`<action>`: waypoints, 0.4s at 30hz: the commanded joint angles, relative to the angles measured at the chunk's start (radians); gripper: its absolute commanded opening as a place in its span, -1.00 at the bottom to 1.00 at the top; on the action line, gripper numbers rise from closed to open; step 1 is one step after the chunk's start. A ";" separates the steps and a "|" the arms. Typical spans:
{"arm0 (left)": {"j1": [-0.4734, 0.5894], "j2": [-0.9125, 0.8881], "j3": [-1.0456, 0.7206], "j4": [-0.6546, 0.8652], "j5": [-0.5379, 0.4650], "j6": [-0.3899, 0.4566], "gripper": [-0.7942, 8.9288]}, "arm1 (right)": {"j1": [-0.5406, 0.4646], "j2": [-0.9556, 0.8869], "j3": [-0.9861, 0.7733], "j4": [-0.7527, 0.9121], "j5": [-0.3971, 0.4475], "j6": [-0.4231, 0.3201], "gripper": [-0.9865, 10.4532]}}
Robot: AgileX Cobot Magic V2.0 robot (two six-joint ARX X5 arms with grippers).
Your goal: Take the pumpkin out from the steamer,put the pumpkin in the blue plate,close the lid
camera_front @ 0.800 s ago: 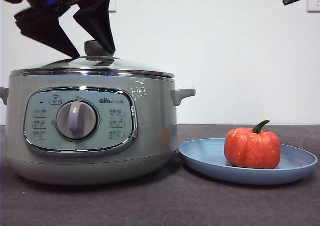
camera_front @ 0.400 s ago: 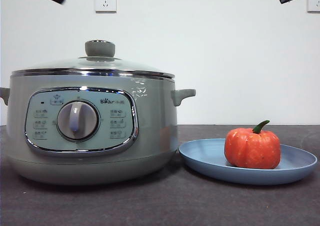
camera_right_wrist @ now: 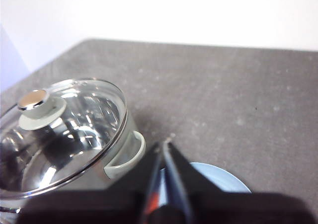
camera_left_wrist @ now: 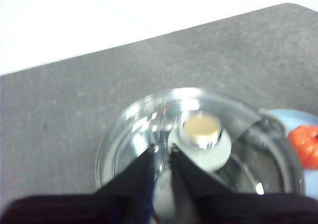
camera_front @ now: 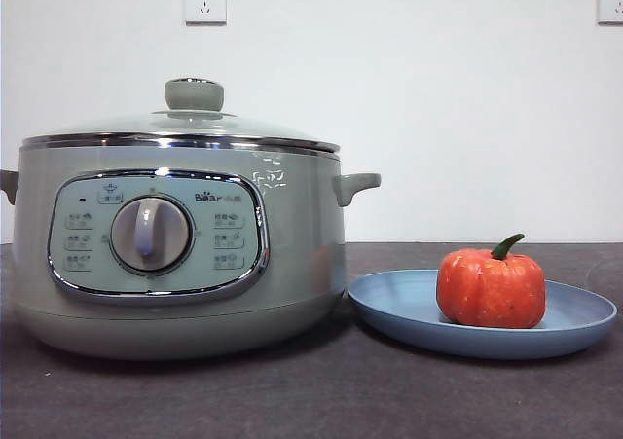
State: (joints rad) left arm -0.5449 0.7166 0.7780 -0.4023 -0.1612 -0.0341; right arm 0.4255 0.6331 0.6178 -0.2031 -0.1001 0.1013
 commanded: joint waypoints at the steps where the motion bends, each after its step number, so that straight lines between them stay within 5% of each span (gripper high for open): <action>1: 0.001 -0.104 -0.145 0.043 -0.009 -0.041 -0.85 | 0.000 -0.097 -0.096 0.024 0.026 0.041 -0.85; 9: 0.001 -0.239 -0.228 0.030 -0.020 -0.051 -0.84 | 0.000 -0.156 -0.118 -0.046 0.322 0.073 -0.85; 12: 0.001 -0.235 -0.228 0.014 -0.019 -0.050 -0.84 | 0.000 -0.156 -0.118 -0.046 0.373 0.073 -0.85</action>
State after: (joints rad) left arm -0.5449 0.4774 0.5514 -0.3840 -0.1780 -0.0769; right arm 0.4252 0.4801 0.5045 -0.2554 0.2630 0.1623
